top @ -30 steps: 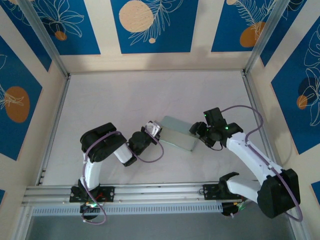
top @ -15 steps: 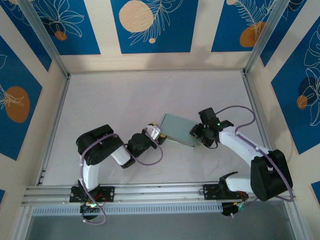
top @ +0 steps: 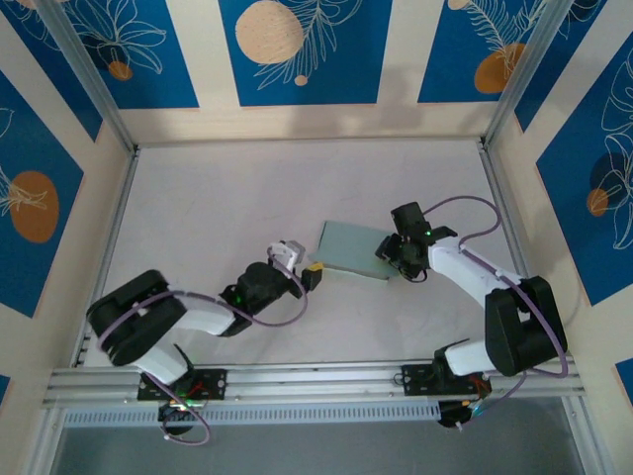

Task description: Fold the paper box

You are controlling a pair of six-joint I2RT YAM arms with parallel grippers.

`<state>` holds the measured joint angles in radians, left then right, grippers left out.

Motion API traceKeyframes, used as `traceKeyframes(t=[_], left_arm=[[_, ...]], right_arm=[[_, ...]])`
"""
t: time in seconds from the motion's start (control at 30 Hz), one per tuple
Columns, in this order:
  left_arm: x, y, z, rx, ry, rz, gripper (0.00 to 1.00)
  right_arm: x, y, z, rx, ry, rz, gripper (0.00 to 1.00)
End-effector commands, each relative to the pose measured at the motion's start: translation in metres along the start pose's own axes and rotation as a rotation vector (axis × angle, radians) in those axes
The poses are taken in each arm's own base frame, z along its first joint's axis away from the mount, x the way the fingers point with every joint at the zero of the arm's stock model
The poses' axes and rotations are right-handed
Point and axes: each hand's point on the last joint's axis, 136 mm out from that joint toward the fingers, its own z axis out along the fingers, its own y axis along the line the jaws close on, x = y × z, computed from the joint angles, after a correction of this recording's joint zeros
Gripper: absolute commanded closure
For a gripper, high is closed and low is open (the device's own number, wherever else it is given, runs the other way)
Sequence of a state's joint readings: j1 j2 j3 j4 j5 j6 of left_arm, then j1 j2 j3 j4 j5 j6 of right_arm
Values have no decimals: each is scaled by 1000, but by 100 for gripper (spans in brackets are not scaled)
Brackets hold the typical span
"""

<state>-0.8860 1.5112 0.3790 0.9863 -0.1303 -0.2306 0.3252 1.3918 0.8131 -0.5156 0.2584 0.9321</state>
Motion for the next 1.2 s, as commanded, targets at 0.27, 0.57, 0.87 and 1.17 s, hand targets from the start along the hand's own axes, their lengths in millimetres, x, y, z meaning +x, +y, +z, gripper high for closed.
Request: traceKeyframes(t=[0.27, 0.57, 0.87, 1.17], left_arm=[[-25, 15, 1, -158, 367, -84, 21], [-15, 61, 53, -248, 500, -298, 6], [17, 82, 76, -181, 534, -420, 0], [59, 79, 81, -164, 623, -467, 29]], right_arm=[[9, -14, 24, 90, 34, -85, 43], [18, -25, 34, 130, 65, -108, 52], [22, -31, 39, 173, 84, -141, 76], [17, -24, 39, 183, 96, -180, 77]])
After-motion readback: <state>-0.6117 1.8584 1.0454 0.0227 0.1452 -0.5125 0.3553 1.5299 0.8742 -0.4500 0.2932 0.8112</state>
